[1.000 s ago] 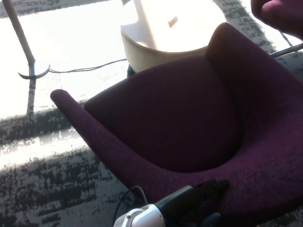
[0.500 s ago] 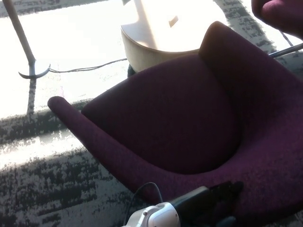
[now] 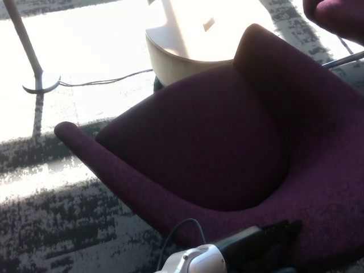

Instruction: The robot stands in front of a sofa and uses its left hand to push the left side of the sofa

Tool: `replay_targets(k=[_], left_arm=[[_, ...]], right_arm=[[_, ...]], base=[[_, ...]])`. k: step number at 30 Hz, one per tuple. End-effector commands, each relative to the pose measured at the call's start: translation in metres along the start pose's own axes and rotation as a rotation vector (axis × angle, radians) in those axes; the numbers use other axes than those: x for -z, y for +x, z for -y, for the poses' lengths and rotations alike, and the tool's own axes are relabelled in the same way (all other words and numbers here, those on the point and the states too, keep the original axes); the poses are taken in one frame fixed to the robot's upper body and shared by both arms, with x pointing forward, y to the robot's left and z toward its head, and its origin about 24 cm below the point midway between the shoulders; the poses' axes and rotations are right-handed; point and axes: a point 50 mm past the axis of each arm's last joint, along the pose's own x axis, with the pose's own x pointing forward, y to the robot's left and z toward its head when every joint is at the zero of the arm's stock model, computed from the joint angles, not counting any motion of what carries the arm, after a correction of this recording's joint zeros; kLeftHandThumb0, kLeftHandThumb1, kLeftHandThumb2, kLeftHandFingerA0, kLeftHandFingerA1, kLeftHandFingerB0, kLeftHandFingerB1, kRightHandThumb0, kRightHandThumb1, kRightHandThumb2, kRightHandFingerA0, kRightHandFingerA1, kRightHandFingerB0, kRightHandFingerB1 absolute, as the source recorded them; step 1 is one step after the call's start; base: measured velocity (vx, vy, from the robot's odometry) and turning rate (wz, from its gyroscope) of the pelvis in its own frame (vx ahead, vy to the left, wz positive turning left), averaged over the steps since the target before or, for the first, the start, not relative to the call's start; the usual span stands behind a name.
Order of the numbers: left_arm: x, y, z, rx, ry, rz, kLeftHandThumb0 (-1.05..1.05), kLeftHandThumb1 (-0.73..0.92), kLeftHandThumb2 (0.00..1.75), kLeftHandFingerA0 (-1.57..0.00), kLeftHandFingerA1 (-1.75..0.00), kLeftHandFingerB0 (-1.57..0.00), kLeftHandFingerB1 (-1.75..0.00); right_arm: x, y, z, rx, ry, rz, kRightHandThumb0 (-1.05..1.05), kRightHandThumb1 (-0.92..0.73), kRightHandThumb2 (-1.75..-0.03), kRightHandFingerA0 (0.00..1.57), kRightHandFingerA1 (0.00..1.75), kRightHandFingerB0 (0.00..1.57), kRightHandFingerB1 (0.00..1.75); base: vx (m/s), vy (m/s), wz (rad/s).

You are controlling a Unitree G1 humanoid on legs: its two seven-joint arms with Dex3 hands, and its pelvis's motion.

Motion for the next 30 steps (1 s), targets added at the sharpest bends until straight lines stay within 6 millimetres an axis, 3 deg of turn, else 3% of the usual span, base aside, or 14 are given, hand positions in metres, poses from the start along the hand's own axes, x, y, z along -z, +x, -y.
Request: replay_targets(k=[1,4,15,16,17,19,20,26,27,30], left_arm=[[-0.009,0.005,0.014,0.076,0.022,0.028,-0.92,0.92,0.78,-0.03,-0.37,-0.02,-0.25],[-0.008,0.004,0.014,0.078,0.019,0.033,-0.90,0.92,0.78,-0.03,-0.36,-0.03,-0.25],[-0.007,0.005,0.016,0.082,0.015,0.031,-0.93,0.92,0.78,-0.07,-0.38,-0.03,-0.26],[-0.006,0.005,0.017,0.084,0.015,0.026,-0.98,0.91,0.82,-0.04,-0.36,-0.05,-0.23],[-0.004,0.004,0.017,0.083,0.018,0.022,-0.91,0.77,1.17,-0.08,-0.40,-0.03,-0.21],[-0.003,0.003,0.016,0.079,0.023,0.020,-0.91,0.77,1.17,-0.08,-0.40,-0.03,-0.21],[-0.002,0.002,0.015,0.073,0.006,0.019,-0.92,0.90,0.79,-0.02,-0.35,-0.03,-0.25],[0.004,-0.004,0.010,0.050,-0.020,0.021,-0.90,0.92,0.80,-0.03,-0.35,-0.04,-0.25],[0.009,-0.008,0.004,0.040,-0.019,0.004,-0.95,0.84,1.24,-0.04,-0.30,-0.07,-0.14],[0.018,-0.019,-0.009,0.013,-0.048,-0.026,-0.99,0.86,1.24,-0.04,-0.25,-0.08,-0.12]], right_arm=[[0.006,-0.003,0.004,0.003,-0.022,-0.014,-0.51,-0.67,-0.61,0.64,0.52,0.67,0.41],[0.006,-0.002,0.003,0.009,-0.035,-0.014,-0.53,-0.68,-0.61,0.65,0.57,0.67,0.44],[0.006,-0.002,0.004,0.007,-0.037,-0.012,-0.55,-0.69,-0.61,0.60,0.50,0.62,0.39],[0.006,-0.003,0.003,0.006,-0.028,-0.013,-0.55,-0.69,-0.61,0.65,0.55,0.67,0.41],[0.006,-0.002,0.003,0.004,-0.024,-0.016,-0.53,-0.68,-0.61,0.69,0.61,0.72,0.44],[0.006,-0.002,0.003,0.002,-0.024,-0.020,-0.53,-0.68,-0.61,0.69,0.61,0.72,0.44],[0.006,-0.002,0.002,0.004,-0.024,-0.018,-0.50,-0.67,-0.60,0.71,0.59,0.72,0.44],[0.004,-0.004,0.002,0.007,-0.002,0.000,-0.47,-0.66,-0.60,0.76,0.59,0.74,0.46],[0.004,-0.004,0.002,0.011,0.004,-0.002,-0.46,-0.65,-0.60,0.77,0.65,0.71,0.46],[0.005,-0.004,0.002,0.018,0.047,-0.024,-0.45,-0.64,-0.59,0.80,0.66,0.72,0.46]], base=[[0.00,0.000,0.00],[0.00,0.000,0.00],[0.00,0.000,0.00],[0.00,0.000,0.00],[0.00,0.000,0.00],[0.00,0.000,0.00],[0.00,0.000,0.00],[0.00,0.000,0.00],[0.00,0.000,0.00],[0.00,0.000,0.00]])
